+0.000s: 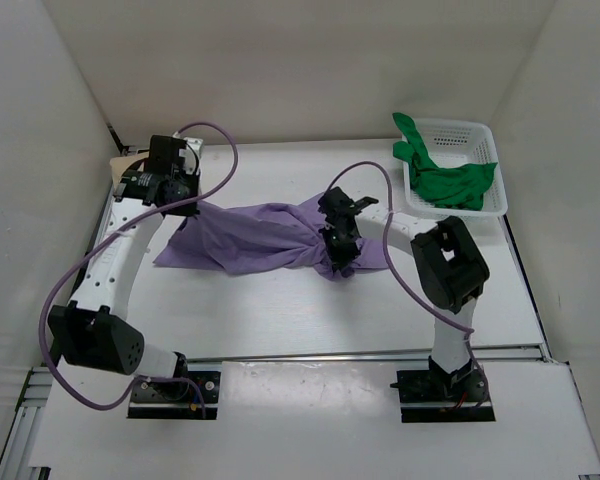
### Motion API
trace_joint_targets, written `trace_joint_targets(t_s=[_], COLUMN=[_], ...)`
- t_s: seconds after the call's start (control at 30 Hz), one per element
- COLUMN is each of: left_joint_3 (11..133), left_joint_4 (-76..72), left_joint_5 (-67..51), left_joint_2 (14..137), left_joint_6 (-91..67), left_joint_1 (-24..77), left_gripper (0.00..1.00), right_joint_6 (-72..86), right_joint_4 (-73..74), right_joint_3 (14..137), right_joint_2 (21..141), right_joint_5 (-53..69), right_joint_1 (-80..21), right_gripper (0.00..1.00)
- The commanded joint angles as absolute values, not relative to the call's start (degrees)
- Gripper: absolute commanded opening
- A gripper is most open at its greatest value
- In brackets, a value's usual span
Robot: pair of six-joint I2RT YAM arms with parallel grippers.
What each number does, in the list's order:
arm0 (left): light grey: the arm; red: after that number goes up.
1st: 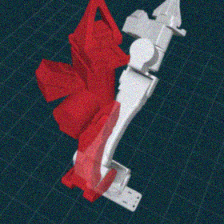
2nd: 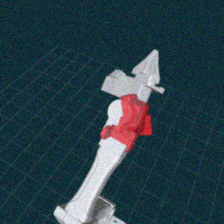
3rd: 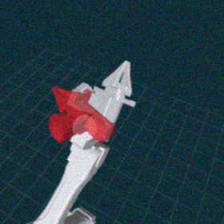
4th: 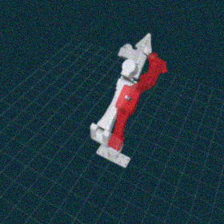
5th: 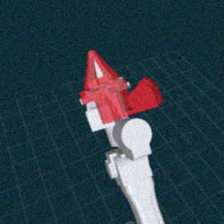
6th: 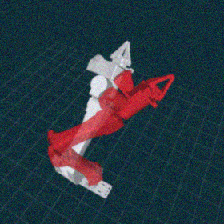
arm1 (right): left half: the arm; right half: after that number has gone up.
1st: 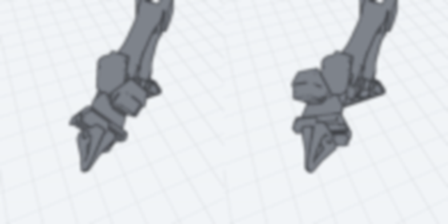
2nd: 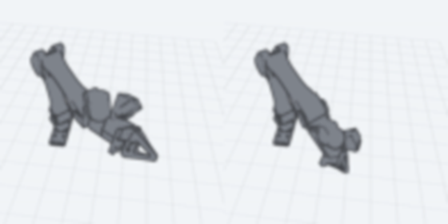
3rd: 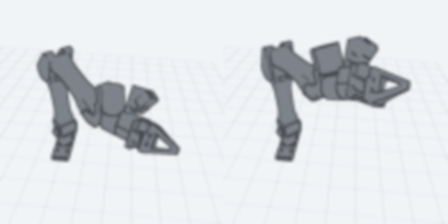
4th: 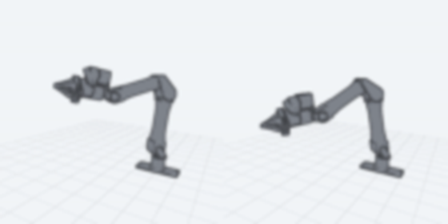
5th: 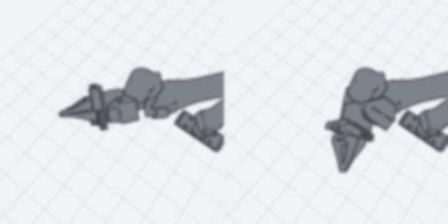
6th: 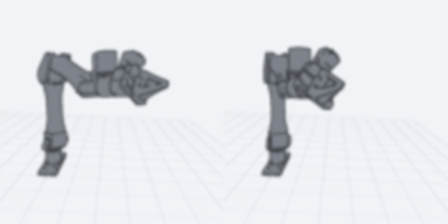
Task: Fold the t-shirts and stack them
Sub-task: Flatten out the tshirt
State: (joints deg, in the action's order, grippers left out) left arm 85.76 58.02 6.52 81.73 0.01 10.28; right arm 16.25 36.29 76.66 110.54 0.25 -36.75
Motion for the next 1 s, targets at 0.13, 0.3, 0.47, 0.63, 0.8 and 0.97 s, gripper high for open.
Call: trace_joint_targets(t_s=[0.13,0.3,0.47,0.63,0.8,0.97], left_joint_3=[90.34,97.72,102.74,104.94,108.19,108.72], left_joint_4=[56.52,54.67,54.14,52.91,51.86,51.15], left_joint_5=[15.63,16.09,17.40,20.12,20.13,18.73], left_joint_2=[76.55,75.41,75.93,77.16,77.17,77.17], left_joint_6=[0.00,0.00,0.00,0.00,0.00,0.00], left_joint_1=[8.27,-0.08,-3.69,-6.06,-6.77,-7.29], left_gripper=[0.10,0.10,0.10,0.10,0.10,0.10], right_joint_6=[19.41,23.81,20.31,20.83,18.90,18.19], right_joint_4=[37.97,38.50,43.85,45.18,45.18,44.56], right_joint_3=[79.46,76.30,80.58,86.12,94.29,95.54], right_joint_2=[99.02,81.69,76.99,73.39,69.88,69.08], right_joint_5=[-0.44,3.51,3.52,5.09,6.50,8.34], right_joint_1=[-30.09,-14.01,-8.36,-5.71,-5.71,-5.71], right_gripper=[0.00,0.00,0.00,0.00,0.00,0.00])
